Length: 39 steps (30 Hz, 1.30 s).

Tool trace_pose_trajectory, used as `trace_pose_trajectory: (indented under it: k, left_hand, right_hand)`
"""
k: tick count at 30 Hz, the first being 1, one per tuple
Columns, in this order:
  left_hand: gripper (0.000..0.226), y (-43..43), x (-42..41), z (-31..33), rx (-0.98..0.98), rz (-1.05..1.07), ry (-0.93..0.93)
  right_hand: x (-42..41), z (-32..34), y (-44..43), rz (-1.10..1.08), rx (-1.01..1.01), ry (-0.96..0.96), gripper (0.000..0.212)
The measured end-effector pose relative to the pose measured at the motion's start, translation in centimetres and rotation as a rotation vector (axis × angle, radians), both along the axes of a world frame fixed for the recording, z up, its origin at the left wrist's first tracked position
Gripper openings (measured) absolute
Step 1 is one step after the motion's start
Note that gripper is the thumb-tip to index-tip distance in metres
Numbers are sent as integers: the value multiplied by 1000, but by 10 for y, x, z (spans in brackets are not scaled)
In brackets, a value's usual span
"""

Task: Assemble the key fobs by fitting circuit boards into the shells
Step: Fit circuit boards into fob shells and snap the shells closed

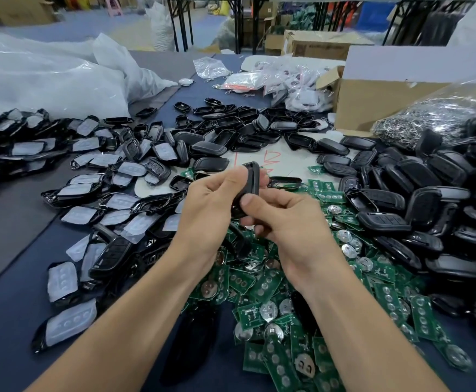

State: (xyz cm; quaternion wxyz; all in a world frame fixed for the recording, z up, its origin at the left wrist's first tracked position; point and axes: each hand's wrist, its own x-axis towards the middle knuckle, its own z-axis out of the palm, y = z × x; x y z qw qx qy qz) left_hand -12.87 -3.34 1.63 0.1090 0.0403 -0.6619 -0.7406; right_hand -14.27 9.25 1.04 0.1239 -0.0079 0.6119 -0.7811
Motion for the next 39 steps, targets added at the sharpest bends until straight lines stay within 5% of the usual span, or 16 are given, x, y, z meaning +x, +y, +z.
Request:
trace_pose_trajectory:
  k: [8, 15, 19, 20, 22, 24, 26, 30, 32, 39]
  left_hand:
    - [45, 4, 1, 2, 82, 44, -11]
    - [44, -4, -2, -3, -87, 46, -22]
    - [34, -11, -5, -2, -86, 102, -14]
    - [31, -13, -6, -2, -95, 122, -19]
    - [24, -15, -7, -1, -101, 169, -25]
    - [19, -16, -8, -2, -112, 229, -23]
    - [18, -17, -9, -2, -153, 295, -18]
    - [17, -24, -11, -7, -366, 394, -20]
    - [26, -28, -13, -11, -501, 398, -39]
    - [54, -27, -13, -12, -932, 118, -208]
  right_hand:
    - [-1, -4, 2, 54, 50, 13, 4]
    - [-11, 13, 23, 147, 98, -120, 12]
    - [-23, 25, 73, 141, -810, -66, 50]
    - [-25, 25, 81, 176, -875, -7, 57]
    - [-28, 20, 81, 91, -594, 3, 59]
    - [-29, 9, 66, -113, -87, -11, 43]
    - [-26, 5, 46, -243, 431, 167, 30]
    - [-19, -9, 21, 132, 1217, 428, 51]
    - [-18, -11, 19, 148, 1267, 477, 47]
    - [-17, -10, 22, -24, 973, 389, 9]
